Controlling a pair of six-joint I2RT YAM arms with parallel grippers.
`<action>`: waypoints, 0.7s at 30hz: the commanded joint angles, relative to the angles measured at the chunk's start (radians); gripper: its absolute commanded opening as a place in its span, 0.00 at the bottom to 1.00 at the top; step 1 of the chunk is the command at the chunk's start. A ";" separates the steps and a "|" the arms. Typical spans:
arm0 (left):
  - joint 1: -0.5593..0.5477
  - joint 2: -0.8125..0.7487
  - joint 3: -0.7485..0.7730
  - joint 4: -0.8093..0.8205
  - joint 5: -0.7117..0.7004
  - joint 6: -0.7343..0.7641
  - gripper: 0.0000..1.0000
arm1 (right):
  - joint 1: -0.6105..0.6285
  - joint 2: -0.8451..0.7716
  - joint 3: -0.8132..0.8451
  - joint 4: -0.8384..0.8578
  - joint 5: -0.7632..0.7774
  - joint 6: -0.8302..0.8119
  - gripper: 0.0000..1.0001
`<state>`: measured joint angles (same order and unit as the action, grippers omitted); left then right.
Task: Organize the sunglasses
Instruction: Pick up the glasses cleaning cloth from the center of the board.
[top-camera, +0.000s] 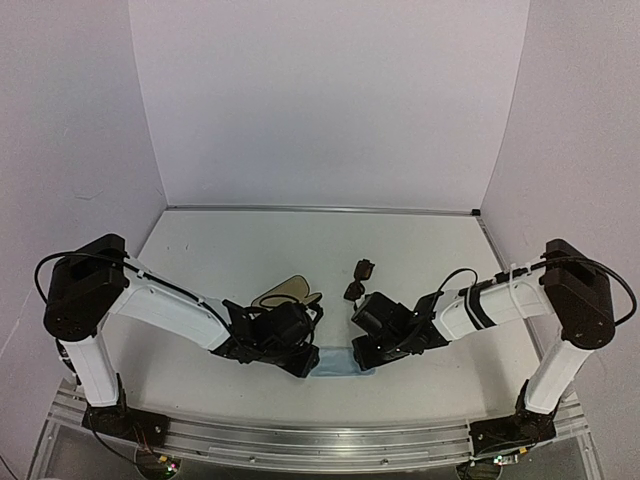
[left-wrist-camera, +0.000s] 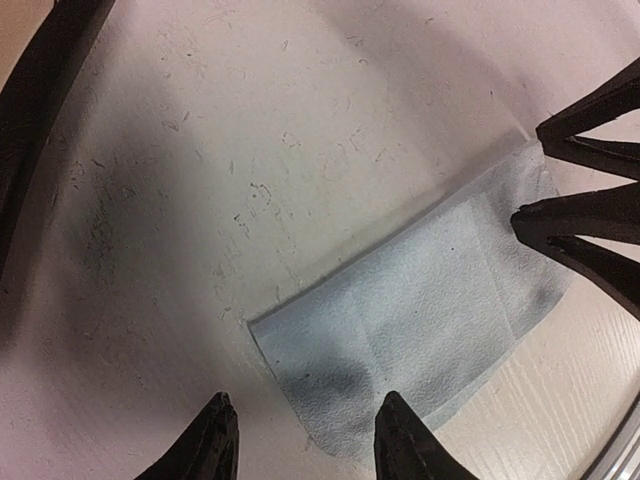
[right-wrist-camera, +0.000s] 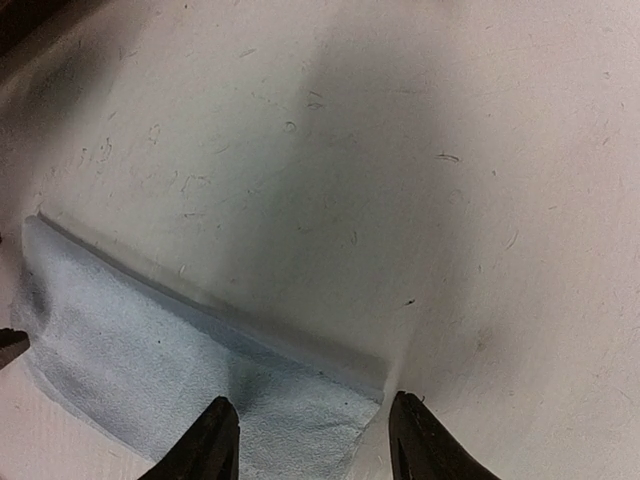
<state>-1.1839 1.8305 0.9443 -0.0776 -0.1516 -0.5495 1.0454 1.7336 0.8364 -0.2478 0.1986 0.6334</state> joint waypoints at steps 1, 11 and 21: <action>0.006 0.016 0.050 0.017 0.023 0.011 0.47 | -0.002 0.022 -0.006 0.026 -0.022 -0.005 0.51; 0.007 0.046 0.056 0.005 0.024 0.002 0.47 | -0.002 0.030 -0.020 0.030 -0.042 -0.001 0.46; 0.014 0.068 0.048 0.007 0.034 -0.004 0.47 | -0.002 0.036 -0.033 0.035 -0.046 0.000 0.35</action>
<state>-1.1805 1.8633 0.9764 -0.0582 -0.1322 -0.5499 1.0428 1.7386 0.8265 -0.2111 0.1967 0.6281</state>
